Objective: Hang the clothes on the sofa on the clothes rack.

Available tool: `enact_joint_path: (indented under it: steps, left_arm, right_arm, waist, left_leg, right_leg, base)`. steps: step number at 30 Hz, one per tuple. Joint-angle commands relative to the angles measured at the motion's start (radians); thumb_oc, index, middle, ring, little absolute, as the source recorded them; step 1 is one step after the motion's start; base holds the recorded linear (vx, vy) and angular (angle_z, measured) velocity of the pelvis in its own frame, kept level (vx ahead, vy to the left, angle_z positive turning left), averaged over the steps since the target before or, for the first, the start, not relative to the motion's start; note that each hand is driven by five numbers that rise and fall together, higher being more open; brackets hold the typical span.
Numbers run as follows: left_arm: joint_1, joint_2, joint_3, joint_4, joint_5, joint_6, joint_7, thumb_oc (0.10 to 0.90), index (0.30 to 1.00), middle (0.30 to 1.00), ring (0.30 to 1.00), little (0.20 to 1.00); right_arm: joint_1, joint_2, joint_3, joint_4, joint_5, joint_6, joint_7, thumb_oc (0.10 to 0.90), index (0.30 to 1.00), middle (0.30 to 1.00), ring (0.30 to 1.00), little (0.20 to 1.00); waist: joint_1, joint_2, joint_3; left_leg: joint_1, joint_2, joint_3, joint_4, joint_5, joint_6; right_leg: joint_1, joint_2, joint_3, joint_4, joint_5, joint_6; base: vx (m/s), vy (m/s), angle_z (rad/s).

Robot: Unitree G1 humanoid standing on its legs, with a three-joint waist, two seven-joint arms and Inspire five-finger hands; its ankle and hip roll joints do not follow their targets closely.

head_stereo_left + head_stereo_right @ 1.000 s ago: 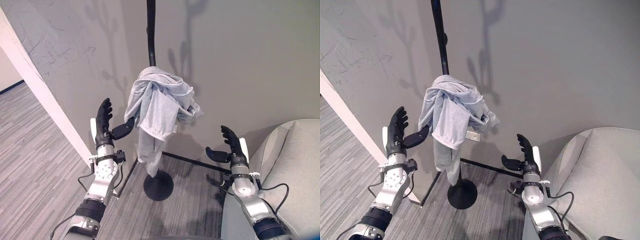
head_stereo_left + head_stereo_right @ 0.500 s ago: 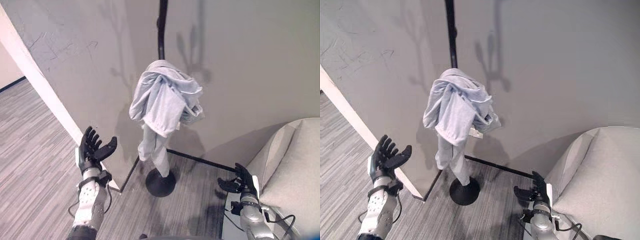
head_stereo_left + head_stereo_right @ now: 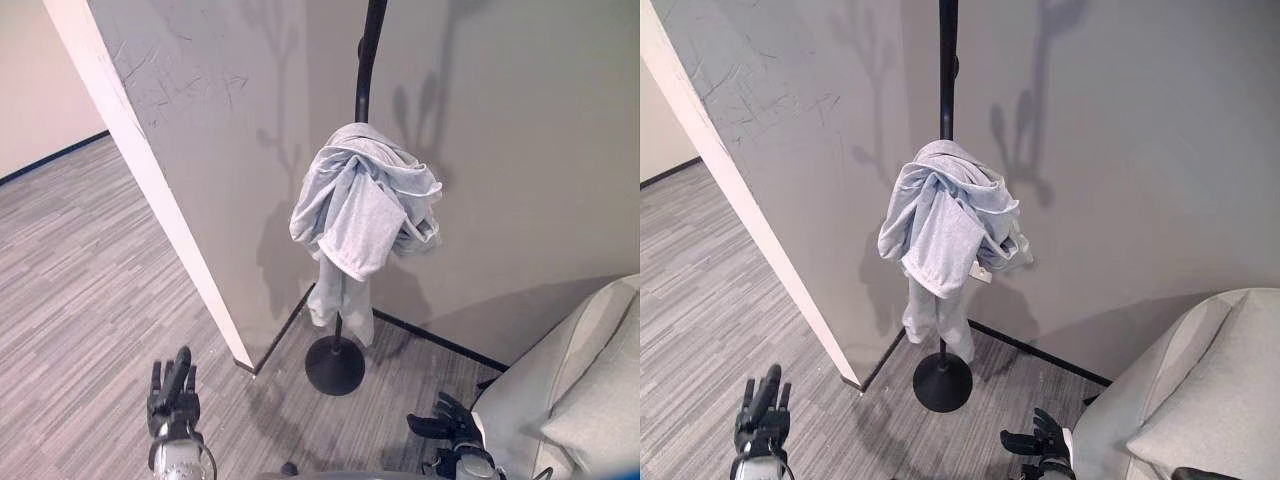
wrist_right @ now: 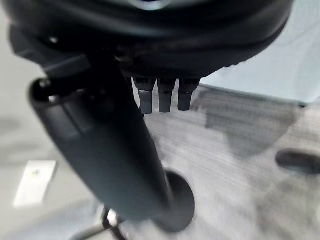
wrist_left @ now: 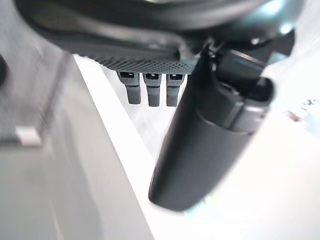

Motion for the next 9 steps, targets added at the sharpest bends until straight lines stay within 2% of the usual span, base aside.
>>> enact_joint_path:
  steps: [1, 2, 3, 5, 9]
  left_arm:
    - [-0.083, 0.042, 0.0, 0.189, 0.216, 0.026, -0.009, 0.8, 0.9, 0.9, 0.9, 0.9]
    - [-0.086, 0.04, -0.006, 0.258, 0.258, 0.037, -0.013, 0.8, 0.9, 0.9, 0.9, 0.9]
    - [-0.089, 0.041, -0.005, 0.261, 0.258, 0.036, -0.015, 0.8, 0.9, 0.9, 0.9, 0.9]
    - [-0.084, 0.037, -0.031, 0.379, 0.37, 0.06, -0.028, 0.8, 0.9, 0.9, 0.9, 0.9]
    - [-0.082, 0.033, -0.049, 0.392, 0.4, 0.065, -0.028, 0.8, 0.9, 0.9, 0.9, 0.9]
  right_arm:
    - [-0.077, 0.007, 0.035, 0.097, -0.006, -0.033, 0.02, 0.8, 0.9, 0.9, 0.9, 0.9]
    - [-0.083, 0.018, 0.035, 0.151, 0.01, -0.032, 0.03, 0.8, 0.9, 0.9, 0.9, 0.9]
    - [-0.085, 0.019, 0.035, 0.154, 0.011, -0.034, 0.031, 0.8, 0.9, 0.9, 0.9, 0.9]
    - [-0.089, 0.047, 0.023, 0.276, 0.075, -0.028, 0.066, 0.8, 0.9, 0.9, 0.9, 0.9]
    - [-0.088, 0.053, 0.013, 0.311, 0.106, -0.025, 0.079, 0.8, 0.9, 0.9, 0.9, 0.9]
  waist:
    - [0.025, -0.019, -0.007]
    - [0.025, -0.02, -0.008]
    - [0.025, -0.02, -0.007]
    - [0.023, -0.022, -0.011]
    - [0.023, -0.022, -0.011]
  left_leg:
    - [-0.002, 0.041, -0.007, 0.008, -0.032, -0.033]
    - [-0.001, 0.042, -0.007, 0.008, -0.032, -0.032]
    - [-0.001, 0.042, -0.007, 0.008, -0.032, -0.032]
    - [0.0, 0.042, -0.007, 0.008, -0.032, -0.031]
    - [0.0, 0.042, -0.006, 0.008, -0.032, -0.031]
  right_leg:
    - [-0.015, -0.072, -0.022, 0.035, 0.02, 0.06]
    - [-0.015, -0.072, -0.024, 0.036, 0.02, 0.06]
    - [-0.015, -0.072, -0.024, 0.036, 0.02, 0.06]
    - [-0.013, -0.072, -0.027, 0.035, 0.02, 0.059]
    - [-0.013, -0.072, -0.028, 0.034, 0.021, 0.059]
  base:
    - [0.0, 0.025, 0.06]
    - [0.0, 0.02, 0.07]
    - [0.01, 0.009, 0.09]
    - [0.03, 0.013, 0.11]
    - [0.01, 0.005, 0.07]
